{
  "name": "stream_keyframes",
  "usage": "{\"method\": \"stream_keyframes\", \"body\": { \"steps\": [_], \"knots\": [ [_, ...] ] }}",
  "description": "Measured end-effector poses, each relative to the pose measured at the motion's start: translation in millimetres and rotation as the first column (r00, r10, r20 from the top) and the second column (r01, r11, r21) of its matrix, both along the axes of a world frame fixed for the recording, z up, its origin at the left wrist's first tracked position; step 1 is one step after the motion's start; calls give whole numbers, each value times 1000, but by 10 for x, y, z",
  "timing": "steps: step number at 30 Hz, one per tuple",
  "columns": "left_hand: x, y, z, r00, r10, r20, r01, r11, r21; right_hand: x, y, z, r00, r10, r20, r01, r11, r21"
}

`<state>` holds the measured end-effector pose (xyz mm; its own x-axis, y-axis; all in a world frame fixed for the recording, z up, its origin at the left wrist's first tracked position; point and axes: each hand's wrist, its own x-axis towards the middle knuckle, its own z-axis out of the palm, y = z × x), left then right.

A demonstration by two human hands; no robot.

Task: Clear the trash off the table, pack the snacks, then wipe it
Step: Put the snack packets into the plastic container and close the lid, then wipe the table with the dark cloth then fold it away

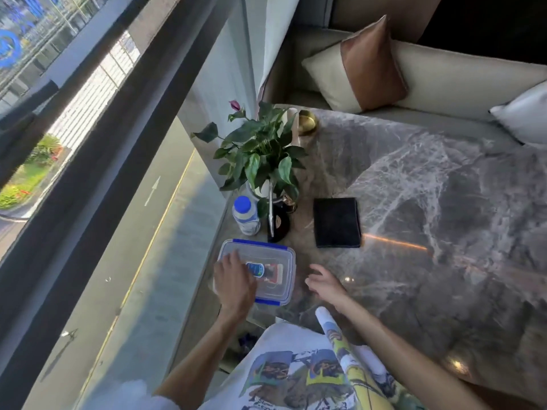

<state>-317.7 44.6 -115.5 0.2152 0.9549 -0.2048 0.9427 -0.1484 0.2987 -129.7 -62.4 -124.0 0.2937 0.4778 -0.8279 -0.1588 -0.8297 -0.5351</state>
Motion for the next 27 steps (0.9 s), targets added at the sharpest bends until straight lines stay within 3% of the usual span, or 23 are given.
{"method": "stream_keyframes", "body": {
  "steps": [3, 5, 10, 15, 22, 27],
  "knots": [
    [600, -232, 34, 970, -244, 22, 244, 961, -129, 391, -100, -18, 993, -8, 120, 9, 1000, -5],
    [1025, -281, 73, 955, -270, 126, 294, 920, -259, 679, -102, -21, 983, -1, 181, 4, 1000, -18],
    [1899, 17, 70, 976, -85, 199, 177, 843, -509, 1314, 84, 20, 939, 49, 340, -52, 999, 1],
    [2338, 363, -85, 992, -2, 127, 74, 823, -563, 1625, 363, -35, 873, 233, 429, -233, 971, -55],
    [2460, 580, -331, 997, 40, 73, 18, 759, -650, 1651, 500, -288, 761, 525, 381, -503, 848, -165],
    [2512, 618, -467, 980, 165, 113, -42, 722, -691, 1645, 369, -356, 734, 498, 462, -499, 857, -131]
  ]
}}
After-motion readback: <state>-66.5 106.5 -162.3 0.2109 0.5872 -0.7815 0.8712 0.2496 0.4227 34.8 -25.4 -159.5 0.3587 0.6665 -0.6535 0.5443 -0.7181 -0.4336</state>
